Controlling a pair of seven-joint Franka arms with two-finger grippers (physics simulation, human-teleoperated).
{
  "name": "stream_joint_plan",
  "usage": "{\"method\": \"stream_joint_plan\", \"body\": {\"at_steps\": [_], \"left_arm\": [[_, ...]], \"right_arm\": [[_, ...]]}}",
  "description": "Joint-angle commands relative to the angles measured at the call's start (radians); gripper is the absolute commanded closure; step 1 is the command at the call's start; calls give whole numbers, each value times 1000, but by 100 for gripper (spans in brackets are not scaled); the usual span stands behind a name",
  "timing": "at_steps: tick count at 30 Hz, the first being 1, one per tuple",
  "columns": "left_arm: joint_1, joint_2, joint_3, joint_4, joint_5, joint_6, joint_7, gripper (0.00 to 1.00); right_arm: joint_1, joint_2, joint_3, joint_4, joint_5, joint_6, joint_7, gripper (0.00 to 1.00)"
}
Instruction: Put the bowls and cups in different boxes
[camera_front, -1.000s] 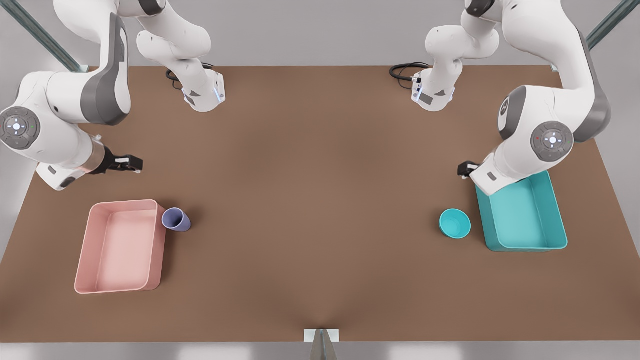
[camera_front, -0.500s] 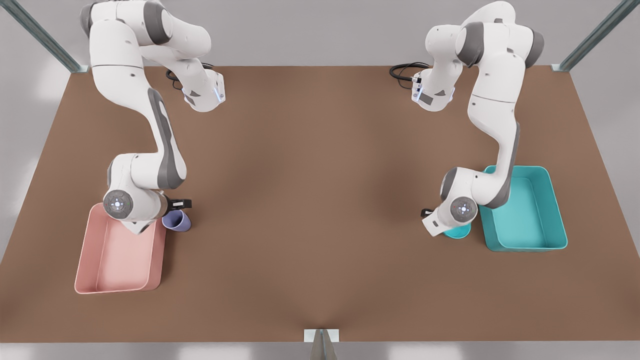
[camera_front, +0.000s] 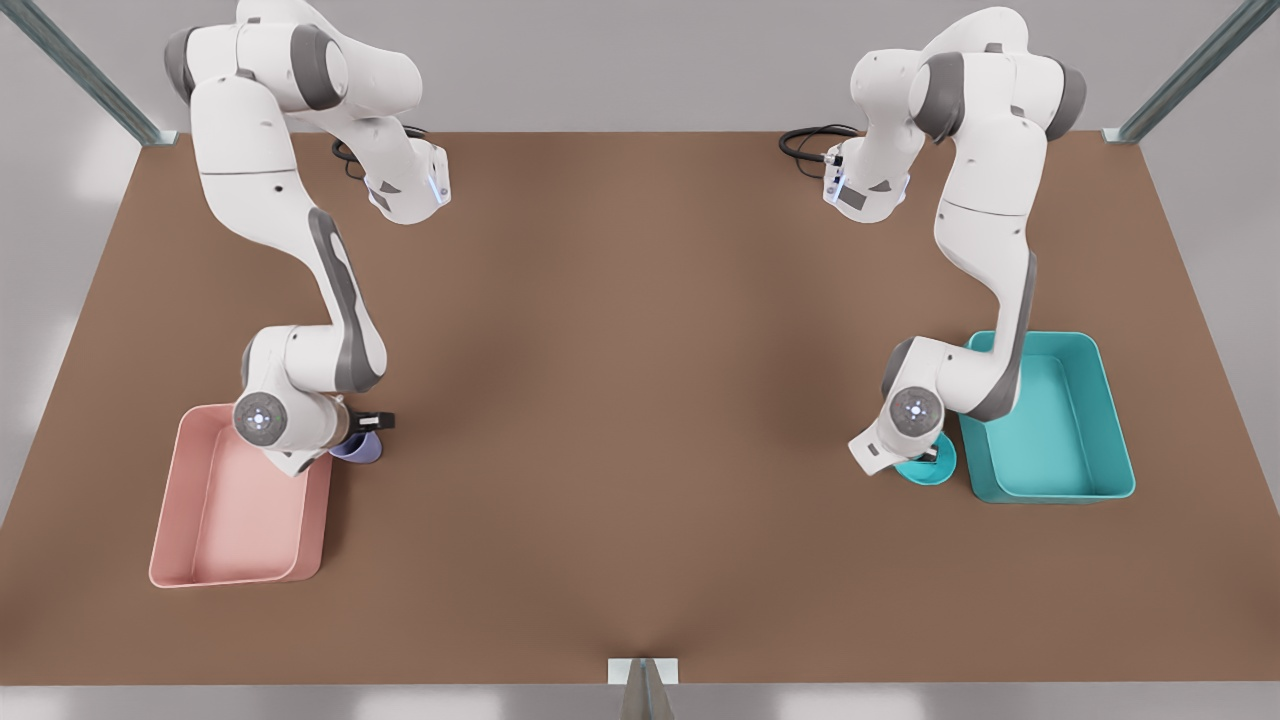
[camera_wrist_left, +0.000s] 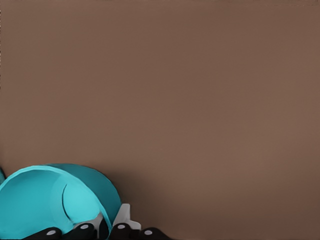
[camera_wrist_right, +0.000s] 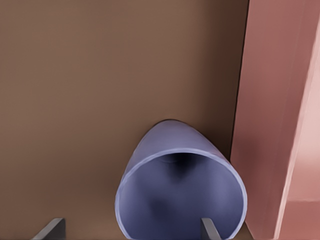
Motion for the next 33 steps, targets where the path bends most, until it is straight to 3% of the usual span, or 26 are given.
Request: {"method": "stream_joint_plan", "body": {"at_steps": [1,4,6,7,8,9,10,15,21,25,28,30,32,33], "left_arm": [[-2,-1,0,0,0,10,-132,79],[0,-10,-5,7,-26,-2,-142,79],[-7,-134,-5,46,-38,-188,-141,79],[-5,-182,-3,72,-38,-272,-141,79],[10,-219,-3,106,-38,-357,-139,79],[35,-248,-3,132,-29,-429,-138,79],[82,-262,-3,175,-26,-495,-136,79],[247,-251,30,162,-10,-472,-26,79],[317,-119,61,20,-12,-157,-33,79],[320,-101,61,-18,-20,-124,-36,79],[322,-88,61,-18,-20,-125,-36,75],[323,-88,61,-18,-20,-134,-29,36],[331,-141,58,-13,-18,-214,-26,7],[322,-216,53,2,-18,-334,-26,0]], "right_arm": [[1,8,0,0,0,23,-8,0],[3,26,0,0,-3,33,-8,0],[8,38,0,1,-8,41,-8,0],[8,40,0,1,-8,43,-8,5],[8,43,1,1,-9,43,-8,26],[8,43,0,1,-9,43,-8,38],[8,45,0,1,-9,43,-8,46],[8,45,0,9,-11,41,-11,79],[8,-67,3,77,0,-63,-79,79],[-9,-133,-11,261,-17,-235,-234,79],[-89,-112,-11,313,-86,-240,-320,79],[-152,-61,-11,325,-103,-237,-353,79],[-189,15,-11,354,-97,-227,-349,79],[-203,57,-11,367,-95,-214,-346,79]]}}
